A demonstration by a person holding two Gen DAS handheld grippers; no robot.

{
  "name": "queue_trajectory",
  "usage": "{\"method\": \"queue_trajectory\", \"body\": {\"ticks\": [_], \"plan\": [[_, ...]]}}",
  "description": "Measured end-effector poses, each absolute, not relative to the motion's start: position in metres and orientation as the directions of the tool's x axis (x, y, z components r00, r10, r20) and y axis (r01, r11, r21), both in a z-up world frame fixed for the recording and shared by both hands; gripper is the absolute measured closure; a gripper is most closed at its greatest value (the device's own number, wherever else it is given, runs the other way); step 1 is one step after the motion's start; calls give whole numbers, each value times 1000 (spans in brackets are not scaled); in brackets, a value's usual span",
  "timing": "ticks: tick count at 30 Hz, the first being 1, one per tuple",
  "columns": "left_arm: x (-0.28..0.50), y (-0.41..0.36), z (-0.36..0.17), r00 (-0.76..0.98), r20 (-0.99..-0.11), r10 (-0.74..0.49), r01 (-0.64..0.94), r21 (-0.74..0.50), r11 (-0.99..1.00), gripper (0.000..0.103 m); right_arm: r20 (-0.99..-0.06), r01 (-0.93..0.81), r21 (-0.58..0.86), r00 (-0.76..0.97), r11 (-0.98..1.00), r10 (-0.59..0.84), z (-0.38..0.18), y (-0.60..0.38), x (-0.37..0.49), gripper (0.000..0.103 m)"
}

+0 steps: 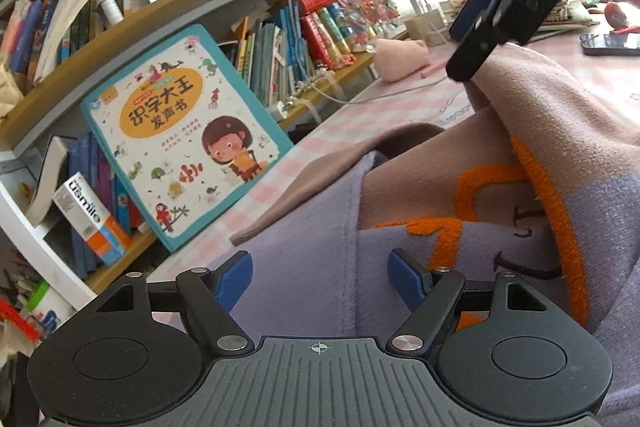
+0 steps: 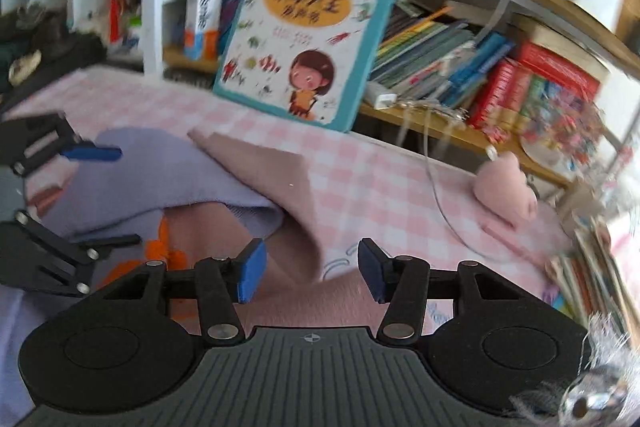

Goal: Fold clothes
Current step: 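Spread the garment flat on the table with the left tool while the right tool smooths it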

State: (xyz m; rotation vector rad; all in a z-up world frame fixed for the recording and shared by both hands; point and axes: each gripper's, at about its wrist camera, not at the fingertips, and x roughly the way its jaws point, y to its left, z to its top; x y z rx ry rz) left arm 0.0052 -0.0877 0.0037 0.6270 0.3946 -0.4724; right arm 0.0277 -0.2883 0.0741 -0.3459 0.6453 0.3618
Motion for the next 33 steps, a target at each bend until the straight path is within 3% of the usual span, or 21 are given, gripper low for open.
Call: {"method": "queue_trajectory", "body": {"ticks": [7, 13, 16, 25, 33], "plan": [[21, -83, 3, 839, -467, -279, 506, 480, 717, 25, -806, -490, -218, 578, 844, 127, 32, -292, 29, 55], [47, -68, 1, 853, -471, -224, 459, 474, 751, 25, -877, -453, -25, 438, 891, 198, 29, -323, -12, 55], [50, -65, 2, 858, -470, -205, 443, 479, 758, 25, -866, -464, 15, 436, 886, 243, 23, -313, -36, 53], [33, -91, 6, 881, -424, -211, 447, 596, 667, 26, -832, -513, -49, 496, 857, 249, 30, -290, -51, 53], [36, -124, 8, 865, -429, -260, 492, 623, 608, 31, -684, -503, -151, 675, 851, 277, 59, -291, -36, 43]]}}
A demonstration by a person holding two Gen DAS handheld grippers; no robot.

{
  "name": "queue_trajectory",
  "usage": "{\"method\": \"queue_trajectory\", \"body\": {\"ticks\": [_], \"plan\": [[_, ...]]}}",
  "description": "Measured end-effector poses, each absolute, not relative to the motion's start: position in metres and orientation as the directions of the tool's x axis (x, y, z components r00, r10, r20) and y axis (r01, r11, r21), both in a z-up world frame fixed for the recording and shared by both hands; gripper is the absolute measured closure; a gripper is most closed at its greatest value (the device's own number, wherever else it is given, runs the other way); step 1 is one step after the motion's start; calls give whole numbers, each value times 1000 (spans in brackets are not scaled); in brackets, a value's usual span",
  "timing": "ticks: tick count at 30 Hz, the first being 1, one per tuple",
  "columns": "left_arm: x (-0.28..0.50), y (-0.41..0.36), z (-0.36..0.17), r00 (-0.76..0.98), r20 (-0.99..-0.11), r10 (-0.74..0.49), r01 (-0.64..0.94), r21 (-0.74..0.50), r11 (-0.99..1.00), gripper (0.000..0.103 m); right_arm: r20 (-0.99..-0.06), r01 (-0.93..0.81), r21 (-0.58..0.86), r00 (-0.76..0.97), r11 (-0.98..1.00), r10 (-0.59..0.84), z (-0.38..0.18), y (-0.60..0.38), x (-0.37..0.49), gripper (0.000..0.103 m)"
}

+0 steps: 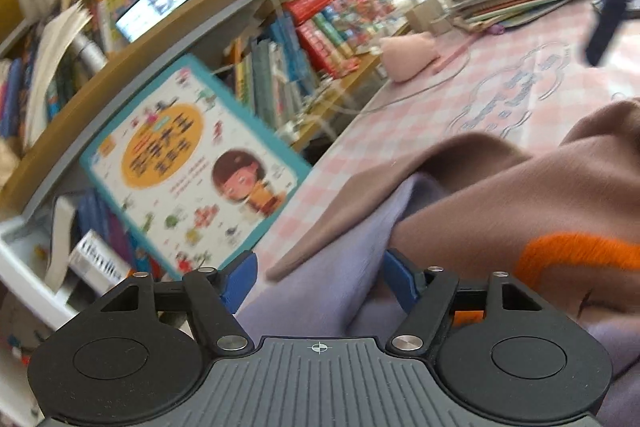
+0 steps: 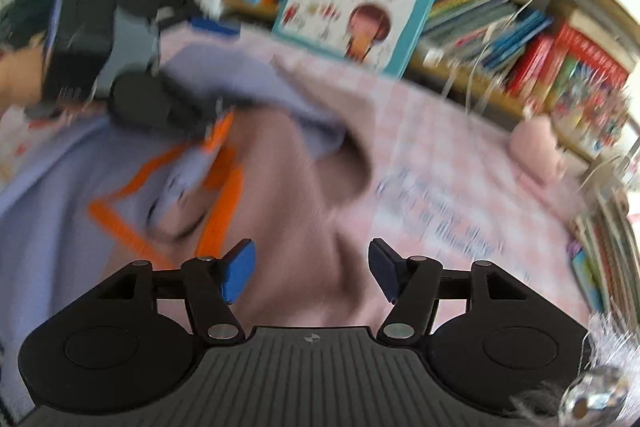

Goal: Fold clothes
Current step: 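Spread the garment flat on the table with the left tool while the right tool smooths it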

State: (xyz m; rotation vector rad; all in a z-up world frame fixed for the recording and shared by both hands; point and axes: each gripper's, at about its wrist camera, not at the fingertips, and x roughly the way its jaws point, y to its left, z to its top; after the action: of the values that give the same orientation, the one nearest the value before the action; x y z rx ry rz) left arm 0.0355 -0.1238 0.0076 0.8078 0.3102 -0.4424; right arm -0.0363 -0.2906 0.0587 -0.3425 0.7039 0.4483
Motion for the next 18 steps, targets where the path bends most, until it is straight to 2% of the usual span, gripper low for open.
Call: {"method": "queue_trajectory", "body": {"ticks": [5, 8, 9, 10, 12, 13, 15, 18], "plan": [[43, -146, -1, 859, -443, -255, 504, 651, 567, 32, -661, -478, 0, 659, 879, 359, 40, -285, -5, 46], [48, -142, -4, 855, -458, -243, 505, 630, 589, 32, -649, -441, -54, 698, 896, 304, 24, -274, -4, 63], [50, -140, -4, 852, -465, -240, 507, 620, 599, 38, -643, -424, -82, 714, 902, 277, 20, -271, -6, 68], [52, -137, -3, 849, -472, -236, 508, 610, 608, 58, -640, -413, -92, 722, 906, 264, 16, -270, -7, 69], [56, -131, -3, 838, -493, -234, 518, 583, 626, 81, -638, -406, -84, 723, 910, 263, 10, -270, -7, 69], [59, -127, -3, 830, -506, -235, 526, 568, 634, 87, -636, -407, -93, 726, 909, 260, 9, -269, -7, 69], [57, -115, 6, 831, -495, -255, 522, 533, 666, 92, -634, -411, -113, 731, 904, 253, 6, -267, -8, 69], [51, -91, 33, 847, -440, -299, 496, 448, 744, 92, -639, -425, -130, 727, 896, 252, 5, -266, -8, 67]]}}
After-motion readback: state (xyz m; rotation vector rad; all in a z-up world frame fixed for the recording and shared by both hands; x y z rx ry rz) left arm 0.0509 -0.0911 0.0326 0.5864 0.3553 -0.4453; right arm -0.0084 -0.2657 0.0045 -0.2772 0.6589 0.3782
